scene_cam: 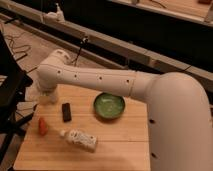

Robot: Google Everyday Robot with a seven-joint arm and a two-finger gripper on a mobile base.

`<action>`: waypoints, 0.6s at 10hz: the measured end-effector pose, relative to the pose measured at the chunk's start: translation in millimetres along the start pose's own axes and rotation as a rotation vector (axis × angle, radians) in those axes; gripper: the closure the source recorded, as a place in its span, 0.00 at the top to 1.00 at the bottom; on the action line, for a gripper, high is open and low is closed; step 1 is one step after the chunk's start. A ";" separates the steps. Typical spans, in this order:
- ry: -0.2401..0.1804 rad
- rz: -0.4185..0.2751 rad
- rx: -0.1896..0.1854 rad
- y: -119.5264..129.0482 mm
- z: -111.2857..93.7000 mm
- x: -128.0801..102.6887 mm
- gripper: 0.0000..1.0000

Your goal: Place the white sponge in the ceramic cup

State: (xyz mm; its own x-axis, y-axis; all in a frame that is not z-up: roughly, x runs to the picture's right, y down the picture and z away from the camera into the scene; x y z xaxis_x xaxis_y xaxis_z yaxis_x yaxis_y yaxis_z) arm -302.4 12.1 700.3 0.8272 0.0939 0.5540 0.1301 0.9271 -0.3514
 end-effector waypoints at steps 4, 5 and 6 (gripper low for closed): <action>-0.009 0.063 0.029 -18.0 -0.4 12.1 0.00; -0.020 0.130 0.054 -35.8 2.0 28.1 0.00; -0.027 0.160 0.060 -42.3 5.2 34.2 0.00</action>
State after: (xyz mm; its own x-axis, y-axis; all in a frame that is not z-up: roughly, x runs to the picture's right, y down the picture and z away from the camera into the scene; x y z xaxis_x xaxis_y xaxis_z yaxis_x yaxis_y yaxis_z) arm -282.5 -22.1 738.0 0.8197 0.2513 0.5147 -0.0361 0.9195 -0.3914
